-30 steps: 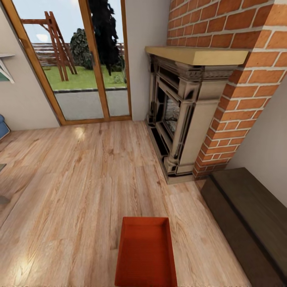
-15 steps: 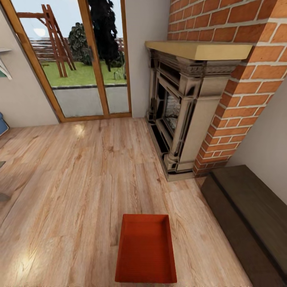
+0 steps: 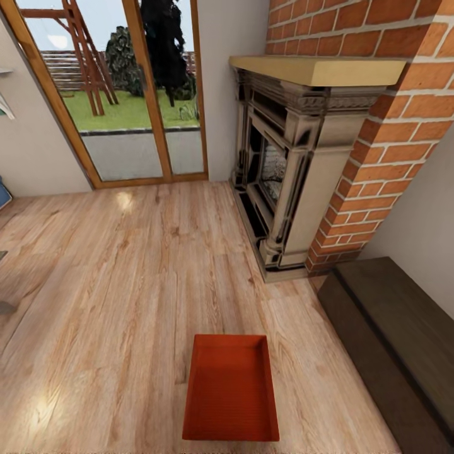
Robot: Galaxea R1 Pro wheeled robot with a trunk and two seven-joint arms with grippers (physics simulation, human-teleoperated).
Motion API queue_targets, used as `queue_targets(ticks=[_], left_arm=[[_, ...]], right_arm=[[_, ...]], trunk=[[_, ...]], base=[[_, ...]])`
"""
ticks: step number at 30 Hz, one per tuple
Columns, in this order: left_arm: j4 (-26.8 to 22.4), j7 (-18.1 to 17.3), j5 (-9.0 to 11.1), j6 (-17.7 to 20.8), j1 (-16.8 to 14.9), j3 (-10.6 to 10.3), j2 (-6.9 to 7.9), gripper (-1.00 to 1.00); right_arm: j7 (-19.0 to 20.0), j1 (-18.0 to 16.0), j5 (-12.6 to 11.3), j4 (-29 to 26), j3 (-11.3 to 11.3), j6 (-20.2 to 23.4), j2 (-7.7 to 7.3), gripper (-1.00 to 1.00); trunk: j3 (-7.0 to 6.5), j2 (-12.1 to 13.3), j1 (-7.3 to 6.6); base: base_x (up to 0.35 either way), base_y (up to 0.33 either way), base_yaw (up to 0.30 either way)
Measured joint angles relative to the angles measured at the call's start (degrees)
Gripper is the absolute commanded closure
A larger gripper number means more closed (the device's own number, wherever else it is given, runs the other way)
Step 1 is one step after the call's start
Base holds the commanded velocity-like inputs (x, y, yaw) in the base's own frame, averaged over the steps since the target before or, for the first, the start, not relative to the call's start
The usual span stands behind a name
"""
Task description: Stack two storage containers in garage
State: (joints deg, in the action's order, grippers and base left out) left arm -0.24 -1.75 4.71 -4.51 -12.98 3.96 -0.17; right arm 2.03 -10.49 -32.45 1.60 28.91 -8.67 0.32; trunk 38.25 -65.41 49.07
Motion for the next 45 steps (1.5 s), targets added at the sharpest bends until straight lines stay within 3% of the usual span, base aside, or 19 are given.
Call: queue_targets(ticks=[34, 45], left_arm=[[0.0, 0.0, 0.0, 0.0, 0.0, 0.0, -0.03, -1.00], [0.0, 0.0, 0.0, 0.0, 0.0, 0.0, -0.02, -1.00]], right_arm=[[0.0, 0.0, 0.0, 0.0, 0.0, 0.0, -0.04, -1.00], [0.0, 0.0, 0.0, 0.0, 0.0, 0.0, 0.00, -1.00]], trunk=[[3.11, 0.0, 0.00], [3.30, 0.0, 0.00]], base=[[0.000, 0.000, 0.000], [0.000, 0.000, 0.000]])
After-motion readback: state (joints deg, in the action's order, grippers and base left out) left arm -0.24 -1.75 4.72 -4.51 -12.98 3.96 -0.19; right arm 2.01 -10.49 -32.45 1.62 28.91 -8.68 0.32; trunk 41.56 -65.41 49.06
